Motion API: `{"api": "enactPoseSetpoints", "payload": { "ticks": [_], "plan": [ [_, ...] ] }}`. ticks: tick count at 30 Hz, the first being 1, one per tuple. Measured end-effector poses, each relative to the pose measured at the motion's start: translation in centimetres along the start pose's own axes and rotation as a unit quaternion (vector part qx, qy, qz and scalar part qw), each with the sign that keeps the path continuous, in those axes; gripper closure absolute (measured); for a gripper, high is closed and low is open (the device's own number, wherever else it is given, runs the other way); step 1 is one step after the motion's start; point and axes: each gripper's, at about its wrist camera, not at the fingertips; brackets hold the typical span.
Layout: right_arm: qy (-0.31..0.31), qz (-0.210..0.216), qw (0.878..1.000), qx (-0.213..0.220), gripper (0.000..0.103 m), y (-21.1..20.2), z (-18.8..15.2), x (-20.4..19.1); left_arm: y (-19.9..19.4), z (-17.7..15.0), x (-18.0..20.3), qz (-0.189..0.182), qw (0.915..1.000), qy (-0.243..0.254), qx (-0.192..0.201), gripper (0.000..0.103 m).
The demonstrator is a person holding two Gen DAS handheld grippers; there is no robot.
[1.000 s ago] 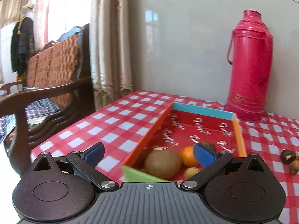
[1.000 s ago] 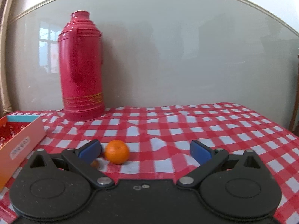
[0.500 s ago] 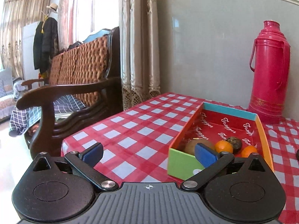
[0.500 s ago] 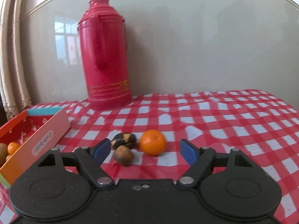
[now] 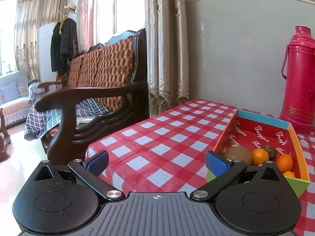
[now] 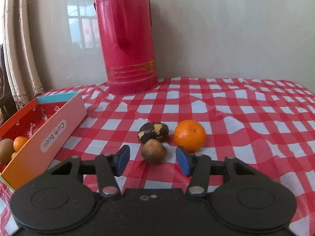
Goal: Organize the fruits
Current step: 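Reach the right gripper to the small brown fruit and close on it, then carry the small brown fruit with the right gripper into the box and release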
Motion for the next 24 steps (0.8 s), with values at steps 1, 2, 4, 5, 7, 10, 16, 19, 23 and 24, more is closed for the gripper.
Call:
{"api": "enactPoseSetpoints", "payload": {
  "ticks": [1, 2, 4, 5, 7, 10, 16, 19, 23, 24],
  "plan": [
    [0.0, 0.0, 1.0, -0.002, 0.06, 0.2, 0.1, 0.0, 0.0, 0.0, -0.1, 0.002, 1.0, 0.002, 0.001, 0.0],
    [0.0, 0.0, 1.0, -0.005, 0.061, 0.4, 0.1, -0.1, 0.1, 0.0, -0.2, 0.004, 1.0, 0.003, 0.002, 0.0],
    [0.0, -0.003, 1.0, -0.011, 0.062, 0.9, 0.2, -0.2, 0.2, 0.0, -0.4, 0.007, 1.0, 0.002, 0.002, 0.0],
    [0.001, -0.004, 1.0, -0.015, 0.062, 1.1, 0.3, -0.2, 0.2, 0.0, -0.6, 0.009, 1.0, 0.001, 0.001, 0.0],
    [0.002, -0.004, 1.0, -0.021, 0.064, 1.5, 0.4, -0.2, 0.4, 0.0, -0.9, 0.014, 0.9999, -0.001, -0.002, 0.0],
    [0.004, -0.005, 1.0, -0.028, 0.065, 2.0, 0.5, -0.2, 0.7, -0.1, -1.4, 0.021, 0.9998, -0.003, -0.004, 0.0],
    [0.017, -0.005, 0.999, -0.033, 0.072, 2.6, 0.7, 0.1, 1.0, -0.2, -2.4, 0.032, 0.9995, 0.002, -0.005, 0.0],
    [0.017, -0.005, 0.999, -0.033, 0.079, 2.8, 0.7, 0.1, 1.3, -0.3, -2.9, 0.038, 0.9992, 0.001, -0.008, 0.0],
    [0.018, -0.003, 0.999, -0.031, 0.08, 2.7, 0.7, 0.1, 1.6, -0.4, -3.6, 0.046, 0.9988, -0.005, -0.013, 0.0],
    [0.018, -0.002, 0.999, -0.03, 0.08, 2.6, 0.7, 0.1, 1.7, -0.4, -3.8, 0.048, 0.9987, -0.007, -0.015, 0.0]
  ]
}}
Point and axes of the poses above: each gripper's, at about its wrist camera, not at the fingertips, and y roughly the way its jaws point, x to its right, z to its top, and after that the axes turned 11 degrees about z, right-handed
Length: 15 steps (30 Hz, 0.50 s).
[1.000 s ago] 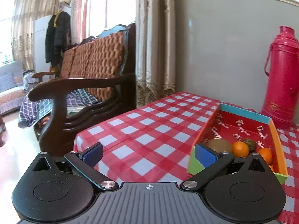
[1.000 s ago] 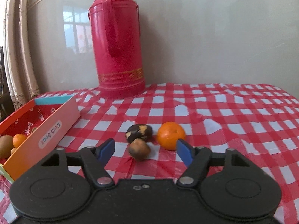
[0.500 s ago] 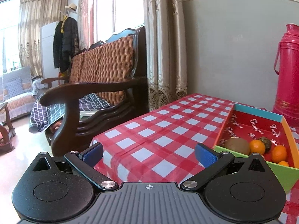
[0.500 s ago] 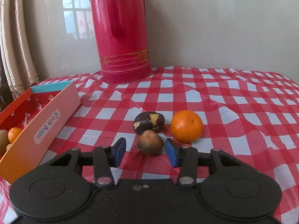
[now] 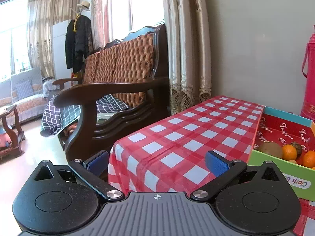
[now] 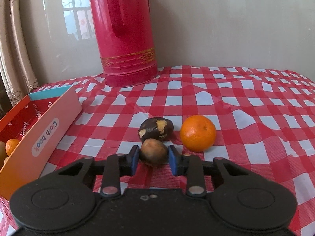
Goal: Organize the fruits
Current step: 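Carry the small brown fruit with the right gripper into the box and release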
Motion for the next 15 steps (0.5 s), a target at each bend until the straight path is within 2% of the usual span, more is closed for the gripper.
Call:
{"api": "enactPoseSetpoints", "payload": {
  "ticks": [8, 15],
  "plan": [
    [-0.006, 0.015, 1.0, 0.017, 0.08, -0.6, -0.1, -0.5, 0.3, -0.1, -0.4, 0.002, 1.0, -0.004, -0.003, 0.0],
    [-0.024, 0.047, 0.998, 0.035, 0.08, -1.2, -0.1, -1.7, 0.2, -0.2, -0.8, 0.009, 1.0, -0.003, 0.002, 0.0]
  ]
}}
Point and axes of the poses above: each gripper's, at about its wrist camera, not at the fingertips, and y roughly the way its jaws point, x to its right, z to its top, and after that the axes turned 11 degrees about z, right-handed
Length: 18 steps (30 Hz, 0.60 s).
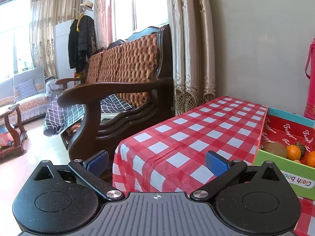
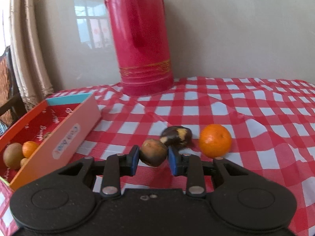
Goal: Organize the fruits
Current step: 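Carry the small brown fruit with the right gripper into the box and release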
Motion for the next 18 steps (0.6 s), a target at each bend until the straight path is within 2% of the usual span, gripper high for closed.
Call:
{"api": "enactPoseSetpoints", "payload": {
  "ticks": [9, 18],
  "plan": [
    [-0.014, 0.08, 0.996, 0.047, 0.08, -1.3, 0.4, -1.9, 1.1, -0.2, -2.0, 0.025, 0.9994, -0.017, -0.014, 0.0],
    [-0.05, 0.166, 0.983, 0.052, 0.08, -1.3, 0.4, -5.5, 2.0, -0.6, -3.6, 0.045, 0.9984, -0.025, -0.023, 0.0]
  ]
}}
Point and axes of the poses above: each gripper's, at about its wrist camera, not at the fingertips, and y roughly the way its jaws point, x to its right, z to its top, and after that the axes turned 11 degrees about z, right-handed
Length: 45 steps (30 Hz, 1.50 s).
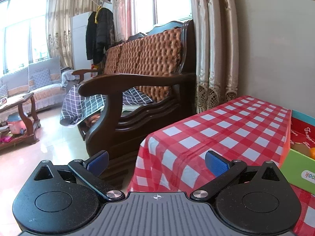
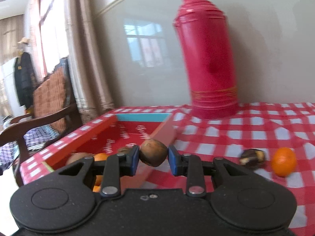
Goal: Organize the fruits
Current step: 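Carry the small brown fruit with the right gripper into the box and release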
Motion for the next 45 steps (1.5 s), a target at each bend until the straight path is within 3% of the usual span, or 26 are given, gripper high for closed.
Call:
{"api": "enactPoseSetpoints", "payload": {
  "ticks": [6, 10, 17, 24, 27, 29, 31, 34, 37, 42, 45],
  "plan": [
    [-0.018, 0.077, 0.997, -0.004, 0.08, 0.8, 0.0, -2.6, 0.4, -0.1, -0.6, 0.004, 0.9999, -0.008, -0.006, 0.0],
    [-0.036, 0.105, 0.994, -0.024, 0.08, 1.8, -0.5, -4.4, 0.2, -0.1, -0.3, 0.001, 1.0, -0.004, -0.002, 0.0],
    [-0.037, 0.123, 0.991, -0.05, 0.078, 2.9, -1.2, -5.5, -0.2, -0.1, 0.0, 0.001, 1.0, 0.0, 0.004, 0.0],
    [-0.023, 0.128, 0.99, -0.047, 0.072, 3.1, -1.4, -5.3, -0.2, -0.1, -0.1, 0.001, 1.0, -0.001, 0.004, 0.0],
    [-0.024, 0.122, 0.992, -0.038, 0.069, 2.8, -1.2, -5.3, -0.1, -0.1, -0.1, 0.0, 1.0, -0.002, 0.003, 0.0],
    [-0.024, 0.113, 0.993, -0.03, 0.05, 2.5, -1.1, -5.2, -0.2, 0.0, 0.0, -0.002, 1.0, -0.003, 0.002, 0.0],
    [-0.027, 0.101, 0.994, -0.019, 0.042, 2.2, -1.0, -5.1, -0.2, 0.0, 0.1, -0.004, 1.0, -0.003, 0.002, 0.0],
    [-0.032, 0.084, 0.996, -0.012, 0.039, 1.7, -0.7, -4.9, -0.6, 0.0, 0.4, -0.007, 1.0, -0.001, 0.004, 0.0],
    [-0.026, 0.068, 0.997, 0.0, 0.029, 1.0, -0.4, -4.4, -0.9, 0.0, 0.7, -0.014, 0.9999, 0.001, 0.005, 0.0],
    [-0.03, 0.003, 0.999, 0.018, 0.016, -0.4, -0.1, -3.5, -1.9, 0.1, 2.0, -0.032, 0.9995, 0.006, 0.006, 0.0],
    [-0.026, -0.045, 0.998, 0.02, 0.014, -1.1, 0.0, -2.5, -2.9, 0.1, 3.1, -0.049, 0.9986, 0.014, 0.012, 0.0]
  ]
}}
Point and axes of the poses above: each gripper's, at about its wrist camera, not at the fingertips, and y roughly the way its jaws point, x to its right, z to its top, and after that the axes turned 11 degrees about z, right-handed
